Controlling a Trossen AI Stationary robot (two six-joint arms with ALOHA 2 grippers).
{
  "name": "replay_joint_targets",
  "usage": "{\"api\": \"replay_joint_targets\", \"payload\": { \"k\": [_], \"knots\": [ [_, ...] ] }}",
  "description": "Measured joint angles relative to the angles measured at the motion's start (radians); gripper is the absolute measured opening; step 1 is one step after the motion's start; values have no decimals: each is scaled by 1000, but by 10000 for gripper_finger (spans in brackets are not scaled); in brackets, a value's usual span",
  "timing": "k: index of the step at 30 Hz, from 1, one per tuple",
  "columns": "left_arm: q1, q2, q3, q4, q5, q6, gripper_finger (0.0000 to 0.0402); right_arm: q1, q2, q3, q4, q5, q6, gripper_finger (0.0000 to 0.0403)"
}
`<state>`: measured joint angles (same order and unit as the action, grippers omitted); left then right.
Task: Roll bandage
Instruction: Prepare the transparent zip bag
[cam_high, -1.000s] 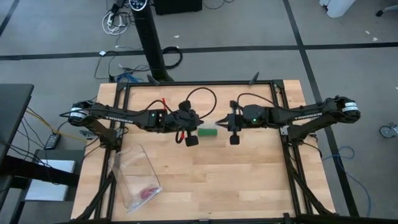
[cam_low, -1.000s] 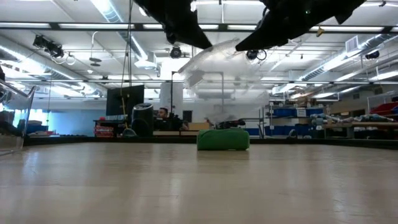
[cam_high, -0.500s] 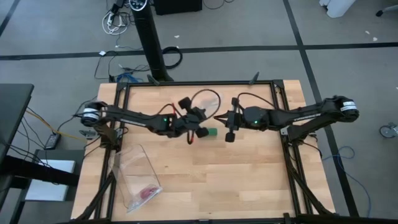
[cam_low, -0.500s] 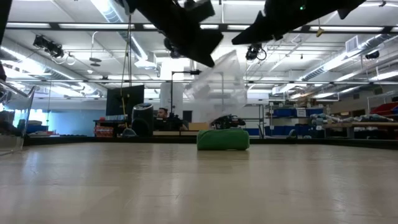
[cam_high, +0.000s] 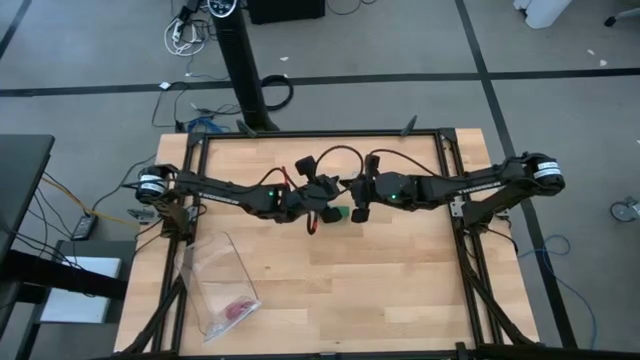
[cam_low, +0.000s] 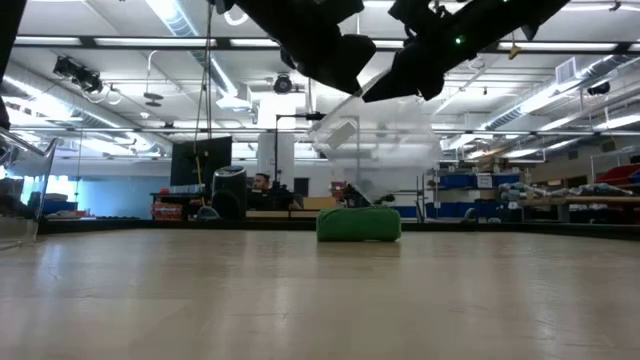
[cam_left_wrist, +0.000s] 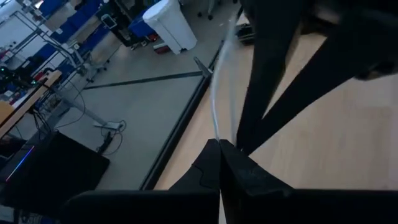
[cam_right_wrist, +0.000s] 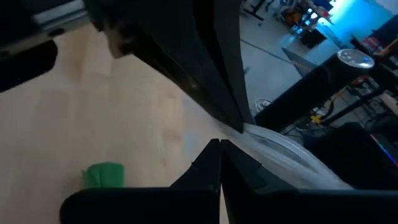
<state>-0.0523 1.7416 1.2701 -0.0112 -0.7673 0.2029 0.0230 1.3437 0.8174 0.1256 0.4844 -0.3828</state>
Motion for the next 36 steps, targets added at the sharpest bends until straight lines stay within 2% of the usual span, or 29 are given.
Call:
{"api": "replay_joint_targets", "payload": {
  "k": [7, 19, 36],
  "knots": [
    [12, 0, 0, -62, -4, -12, 1, 26, -5, 15, 19, 77, -85, 2],
    [14, 0, -1, -82, -3, 2, 0, 15, -4, 15, 58, 75, -196, 1],
    [14, 0, 30, -71, -4, 10, 1, -34, -4, 15, -122, 71, -81, 0]
  ]
}}
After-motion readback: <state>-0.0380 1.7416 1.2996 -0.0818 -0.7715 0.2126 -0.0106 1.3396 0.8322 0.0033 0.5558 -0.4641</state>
